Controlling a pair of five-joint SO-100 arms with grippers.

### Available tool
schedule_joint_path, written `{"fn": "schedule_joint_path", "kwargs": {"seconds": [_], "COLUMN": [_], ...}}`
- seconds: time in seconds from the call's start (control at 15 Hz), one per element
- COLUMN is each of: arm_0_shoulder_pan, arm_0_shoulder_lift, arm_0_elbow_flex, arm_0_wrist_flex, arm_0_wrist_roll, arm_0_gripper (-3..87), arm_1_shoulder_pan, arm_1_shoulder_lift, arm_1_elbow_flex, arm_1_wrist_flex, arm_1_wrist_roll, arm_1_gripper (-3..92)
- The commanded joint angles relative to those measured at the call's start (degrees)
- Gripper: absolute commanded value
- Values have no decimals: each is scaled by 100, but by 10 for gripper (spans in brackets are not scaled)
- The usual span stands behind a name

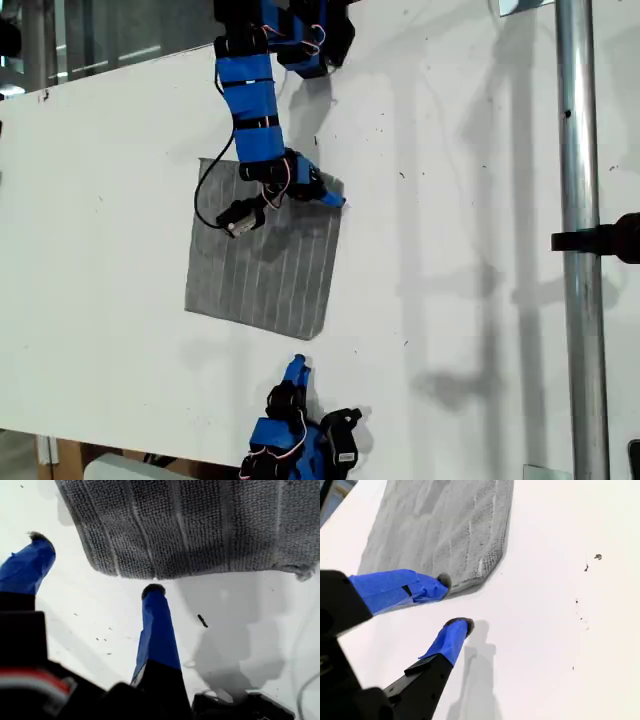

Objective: Grasp corners of a towel and fold twice.

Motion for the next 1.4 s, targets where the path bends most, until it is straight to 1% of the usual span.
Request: {"fn": "schedule_joint_path", "kwargs": {"seconds": [0.0,0.2,0.27,0.33,0.4,0.53,0.73,0.8,0.93,1.0,1.13,1.2,1.33], "arm_0_shoulder_pan": [141,167,167,176,176,185,158,149,158,97,-158,-229,-290], "arm_0_shoulder_lift": [26,26,26,26,26,26,-88,-562,-2769,-3946,-5783,-6539,-8077], "arm_0_elbow_flex": [9,9,9,9,9,0,-721,-1239,-2909,-3911,-5643,-6311,-7488], "arm_0_wrist_flex": [44,44,44,44,44,44,18,35,290,501,1099,1292,1731], "arm_0_wrist_roll": [-70,-79,-70,-70,-88,-105,9,26,211,633,1784,2347,3173], "arm_0_gripper": [115,111,111,109,109,112,87,76,35,18,-27,-28,-29], "arm_1_shoulder_pan": [211,475,501,527,536,396,352,325,264,237,158,123,53], "arm_1_shoulder_lift": [-141,-598,-861,-1213,-1564,-1564,-1063,-949,-844,-809,-729,-694,-659], "arm_1_elbow_flex": [-44,-167,-299,-527,-844,-1090,-1107,-1107,-1107,-1107,-1125,-1134,-1169], "arm_1_wrist_flex": [-141,-193,-167,-62,141,105,18,18,-9,-9,-18,-18,-18], "arm_1_wrist_roll": [-53,-53,-53,-53,-53,-62,-79,-79,-62,-44,-26,0,44], "arm_1_gripper": [354,297,253,128,39,-2,-2,-2,-2,-2,-2,-2,-2]}}
